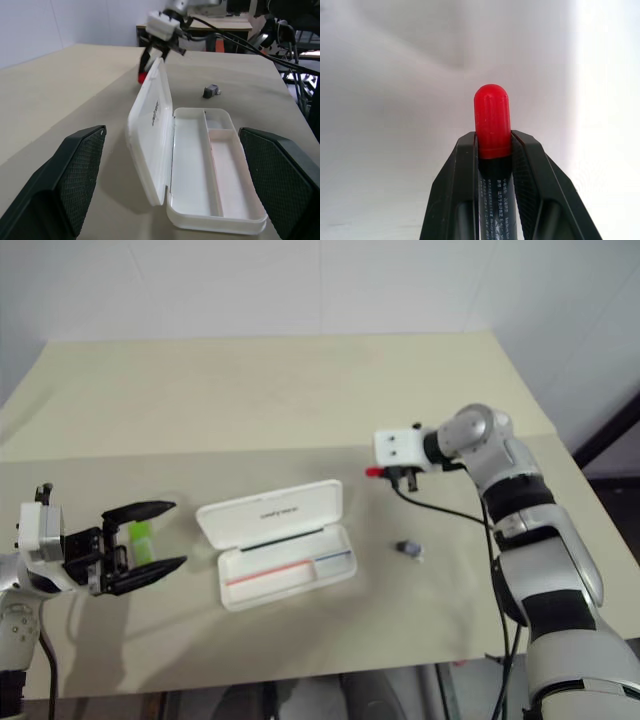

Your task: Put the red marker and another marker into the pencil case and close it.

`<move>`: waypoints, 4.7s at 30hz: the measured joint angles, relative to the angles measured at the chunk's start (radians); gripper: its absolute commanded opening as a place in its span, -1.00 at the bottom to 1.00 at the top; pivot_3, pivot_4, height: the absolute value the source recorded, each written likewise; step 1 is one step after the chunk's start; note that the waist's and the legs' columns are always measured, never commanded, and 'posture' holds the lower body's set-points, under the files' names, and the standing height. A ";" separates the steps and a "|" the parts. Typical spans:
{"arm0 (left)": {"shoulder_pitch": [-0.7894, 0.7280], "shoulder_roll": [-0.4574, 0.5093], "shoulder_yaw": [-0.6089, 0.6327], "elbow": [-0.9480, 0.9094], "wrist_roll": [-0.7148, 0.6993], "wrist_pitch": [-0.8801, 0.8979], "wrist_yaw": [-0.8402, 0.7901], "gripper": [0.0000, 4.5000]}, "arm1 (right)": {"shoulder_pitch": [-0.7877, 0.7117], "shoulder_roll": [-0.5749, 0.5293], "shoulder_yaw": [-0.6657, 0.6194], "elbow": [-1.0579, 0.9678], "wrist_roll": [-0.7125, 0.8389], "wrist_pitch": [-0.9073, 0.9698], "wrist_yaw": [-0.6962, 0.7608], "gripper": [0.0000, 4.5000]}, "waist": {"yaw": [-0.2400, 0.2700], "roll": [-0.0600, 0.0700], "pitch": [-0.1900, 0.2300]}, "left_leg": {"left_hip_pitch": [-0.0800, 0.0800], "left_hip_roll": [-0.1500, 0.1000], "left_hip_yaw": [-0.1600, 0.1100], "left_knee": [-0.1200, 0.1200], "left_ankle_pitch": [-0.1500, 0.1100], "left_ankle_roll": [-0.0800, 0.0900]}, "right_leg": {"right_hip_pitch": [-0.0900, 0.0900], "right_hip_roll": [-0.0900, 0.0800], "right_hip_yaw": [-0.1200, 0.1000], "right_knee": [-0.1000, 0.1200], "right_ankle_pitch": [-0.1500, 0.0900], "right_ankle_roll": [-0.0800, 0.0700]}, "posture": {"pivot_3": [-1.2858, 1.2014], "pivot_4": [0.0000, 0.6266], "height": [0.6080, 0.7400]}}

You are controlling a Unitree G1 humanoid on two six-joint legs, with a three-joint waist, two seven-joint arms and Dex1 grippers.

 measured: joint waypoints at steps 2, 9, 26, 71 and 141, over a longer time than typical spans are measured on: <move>-0.021 0.002 -0.011 0.016 0.001 0.000 -0.009 1.00 | -0.007 0.000 -0.028 -0.044 0.001 0.038 -0.056 -0.75 | 0.000 0.000 0.000 | 0.000 0.000 0.000 0.000 0.000 0.000 | 0.000 0.000 0.000 0.000 0.000 0.000 | 0.03 -0.52 1.00; -0.071 0.003 -0.043 0.067 0.010 0.000 -0.031 1.00 | -0.014 0.029 -0.149 -0.292 0.098 0.250 -0.136 -0.75 | 0.000 0.000 0.000 | 0.000 0.000 0.000 0.000 0.000 0.000 | 0.000 0.000 0.000 0.000 0.000 0.000 | 0.03 -0.52 1.00; -0.084 0.009 -0.063 0.075 0.009 0.002 -0.095 1.00 | 0.193 -0.064 -0.190 -1.236 0.800 1.255 0.015 -0.75 | 0.031 0.000 0.000 | -0.004 -0.001 -0.002 0.000 -0.001 0.000 | -0.002 -0.001 -0.002 -0.002 -0.001 0.000 | 0.03 -0.52 1.00; -0.021 -0.011 -0.056 0.013 0.010 -0.002 -0.005 1.00 | 0.163 0.124 0.350 -1.182 0.384 1.142 -0.052 0.59 | 0.030 -0.001 -0.001 | -0.017 0.000 -0.002 0.002 -0.001 0.000 | -0.018 -0.001 -0.002 0.003 -0.001 0.000 | 0.03 -0.52 1.00; 0.073 -0.342 -0.068 -0.457 0.268 0.774 1.299 0.44 | 0.701 -0.064 -0.314 -1.062 0.949 0.677 0.270 1.00 | 0.087 -0.003 -0.002 | -0.006 -0.002 -0.004 0.008 -0.001 0.000 | 0.000 0.001 -0.001 -0.004 0.003 0.004 | 0.03 -0.52 1.00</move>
